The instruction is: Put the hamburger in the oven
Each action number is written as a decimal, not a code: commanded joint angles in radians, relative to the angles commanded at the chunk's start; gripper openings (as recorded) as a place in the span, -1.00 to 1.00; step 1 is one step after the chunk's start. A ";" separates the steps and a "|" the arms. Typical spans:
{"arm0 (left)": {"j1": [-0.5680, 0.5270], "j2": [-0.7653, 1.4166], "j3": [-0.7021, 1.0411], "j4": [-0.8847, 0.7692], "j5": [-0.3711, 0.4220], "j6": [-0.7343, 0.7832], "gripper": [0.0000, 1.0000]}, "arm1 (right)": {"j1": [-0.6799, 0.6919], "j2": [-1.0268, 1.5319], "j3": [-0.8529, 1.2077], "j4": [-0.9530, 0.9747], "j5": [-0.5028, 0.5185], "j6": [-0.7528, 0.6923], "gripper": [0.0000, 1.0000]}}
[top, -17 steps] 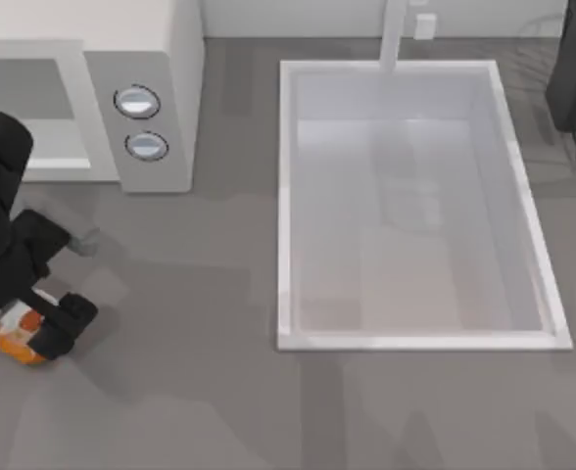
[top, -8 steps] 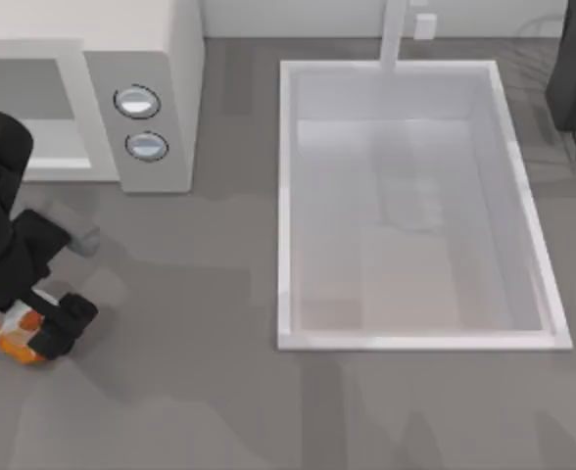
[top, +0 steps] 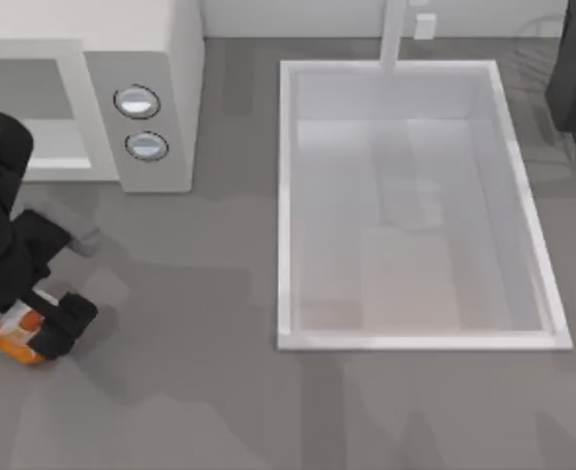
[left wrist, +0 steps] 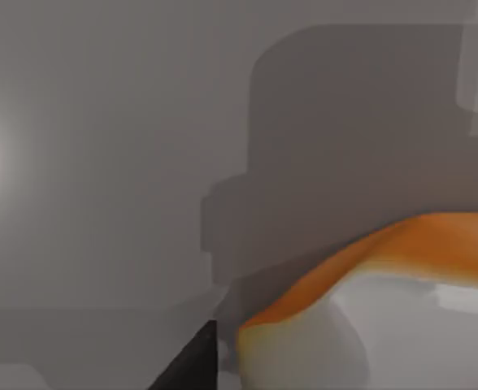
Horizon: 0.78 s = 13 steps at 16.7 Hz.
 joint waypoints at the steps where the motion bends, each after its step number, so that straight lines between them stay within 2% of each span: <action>1: 0.001 -0.064 0.021 -0.061 0.023 -0.003 -1.00 | 0.000 0.000 0.000 0.000 0.000 0.000 1.00; 4: 0.000 -0.081 0.049 -0.102 0.023 -0.002 -1.00 | 0.000 0.000 0.000 0.000 0.000 0.000 1.00; 10: -0.001 -0.180 0.213 -0.392 0.022 -0.006 -1.00 | 0.000 0.000 0.000 0.000 0.000 0.000 1.00; 13: -0.002 -0.214 0.268 -0.459 0.023 -0.008 -1.00 | 0.000 0.000 0.000 0.000 0.000 0.000 1.00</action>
